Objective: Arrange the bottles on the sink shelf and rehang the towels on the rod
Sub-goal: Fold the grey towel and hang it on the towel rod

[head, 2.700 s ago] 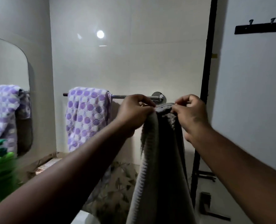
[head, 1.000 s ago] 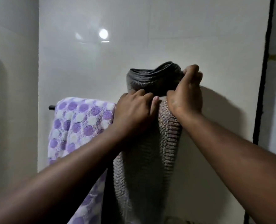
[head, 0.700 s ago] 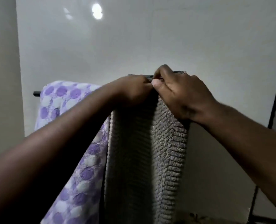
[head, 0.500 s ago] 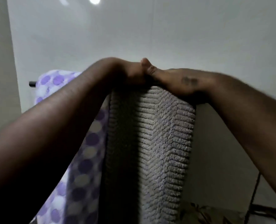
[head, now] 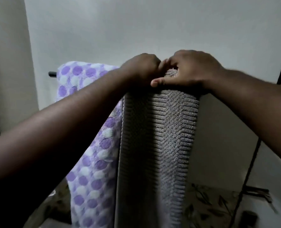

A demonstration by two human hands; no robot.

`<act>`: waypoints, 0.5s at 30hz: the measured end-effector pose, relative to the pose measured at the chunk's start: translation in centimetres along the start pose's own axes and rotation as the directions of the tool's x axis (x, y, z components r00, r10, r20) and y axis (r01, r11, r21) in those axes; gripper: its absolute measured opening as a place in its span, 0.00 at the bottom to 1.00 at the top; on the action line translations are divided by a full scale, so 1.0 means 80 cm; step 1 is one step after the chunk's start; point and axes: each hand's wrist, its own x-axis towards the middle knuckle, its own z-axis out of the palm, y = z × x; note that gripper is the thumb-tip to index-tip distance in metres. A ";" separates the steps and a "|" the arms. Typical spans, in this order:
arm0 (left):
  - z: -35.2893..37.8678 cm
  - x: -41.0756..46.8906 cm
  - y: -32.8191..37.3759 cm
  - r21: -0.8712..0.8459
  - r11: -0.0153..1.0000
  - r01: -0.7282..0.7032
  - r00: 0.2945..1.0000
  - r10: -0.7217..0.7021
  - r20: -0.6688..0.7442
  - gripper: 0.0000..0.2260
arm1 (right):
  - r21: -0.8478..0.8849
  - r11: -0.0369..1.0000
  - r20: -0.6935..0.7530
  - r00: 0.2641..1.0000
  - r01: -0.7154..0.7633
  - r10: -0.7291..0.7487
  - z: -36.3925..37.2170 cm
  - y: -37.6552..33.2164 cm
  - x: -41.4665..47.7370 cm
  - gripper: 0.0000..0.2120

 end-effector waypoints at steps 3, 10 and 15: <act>0.003 -0.029 0.009 0.112 0.993 -0.022 0.959 0.053 -0.280 0.22 | -0.126 0.991 -0.247 0.966 0.046 -0.077 0.008 -0.010 -0.029 0.40; 0.027 -0.115 0.024 0.188 0.982 0.021 0.920 0.055 -0.389 0.27 | -0.230 0.947 -0.227 0.935 0.222 -0.274 0.047 -0.012 -0.053 0.45; 0.053 -0.167 0.039 0.203 0.969 0.142 0.933 -0.063 -0.354 0.32 | -0.270 0.929 -0.251 0.913 0.252 -0.320 0.072 -0.016 -0.081 0.45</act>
